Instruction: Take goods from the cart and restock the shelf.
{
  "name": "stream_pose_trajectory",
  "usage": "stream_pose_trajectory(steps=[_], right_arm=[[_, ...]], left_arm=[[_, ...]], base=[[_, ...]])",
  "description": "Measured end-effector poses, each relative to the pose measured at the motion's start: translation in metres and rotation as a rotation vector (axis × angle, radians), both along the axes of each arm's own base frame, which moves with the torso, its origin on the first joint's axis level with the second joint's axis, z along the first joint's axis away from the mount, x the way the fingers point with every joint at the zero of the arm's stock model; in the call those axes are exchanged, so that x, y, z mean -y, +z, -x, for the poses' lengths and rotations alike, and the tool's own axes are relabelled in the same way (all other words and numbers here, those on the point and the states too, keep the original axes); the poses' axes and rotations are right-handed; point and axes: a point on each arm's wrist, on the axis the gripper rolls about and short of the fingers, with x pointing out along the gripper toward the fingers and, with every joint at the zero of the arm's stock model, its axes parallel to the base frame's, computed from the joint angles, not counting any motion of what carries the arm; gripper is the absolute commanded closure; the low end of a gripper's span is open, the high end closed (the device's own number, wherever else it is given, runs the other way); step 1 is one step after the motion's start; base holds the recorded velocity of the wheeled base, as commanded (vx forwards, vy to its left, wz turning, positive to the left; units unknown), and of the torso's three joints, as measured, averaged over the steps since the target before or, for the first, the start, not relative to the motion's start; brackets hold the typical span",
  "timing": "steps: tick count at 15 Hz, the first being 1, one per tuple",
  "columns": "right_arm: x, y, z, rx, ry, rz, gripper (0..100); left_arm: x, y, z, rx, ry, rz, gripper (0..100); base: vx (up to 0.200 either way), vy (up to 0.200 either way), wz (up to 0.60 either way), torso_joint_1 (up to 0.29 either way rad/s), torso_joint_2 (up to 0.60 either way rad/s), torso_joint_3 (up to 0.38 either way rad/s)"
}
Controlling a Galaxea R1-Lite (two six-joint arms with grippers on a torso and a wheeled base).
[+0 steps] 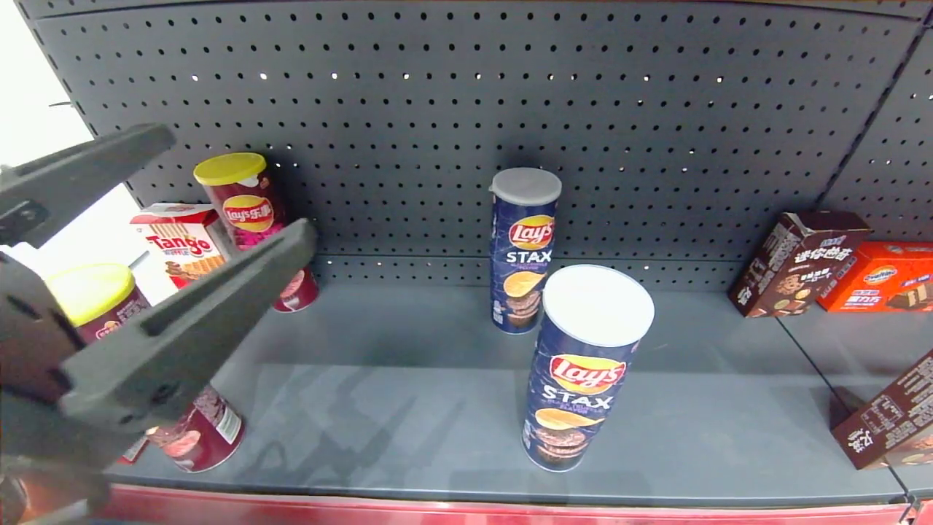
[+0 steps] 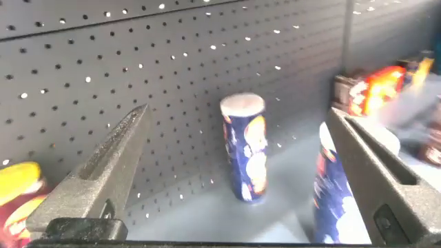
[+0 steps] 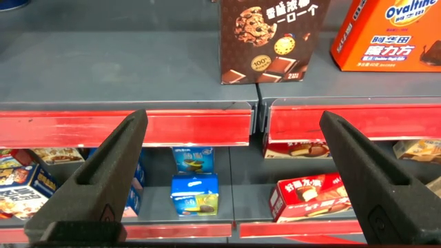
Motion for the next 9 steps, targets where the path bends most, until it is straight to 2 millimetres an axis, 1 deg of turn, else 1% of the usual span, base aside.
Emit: stream_pose_trajectory(steps=[3,7,9], right_arm=[[0.0,0.0,0.0,0.0,0.0,0.0,0],[0.0,0.0,0.0,0.0,-0.001,0.0,0],[0.0,0.0,0.0,0.0,0.0,0.0,0]], left_arm=[[-0.03,-0.006,0.026,0.025,-0.007,0.017,0],[-0.073,-0.037,0.059,0.053,0.039,0.034,0],[-0.09,-0.058,0.071,0.065,0.132,0.056,0]], base=[[0.0,0.0,0.0,0.0,0.0,0.0],[0.0,0.0,0.0,0.0,0.0,0.0],[0.0,0.0,0.0,0.0,0.0,0.0]])
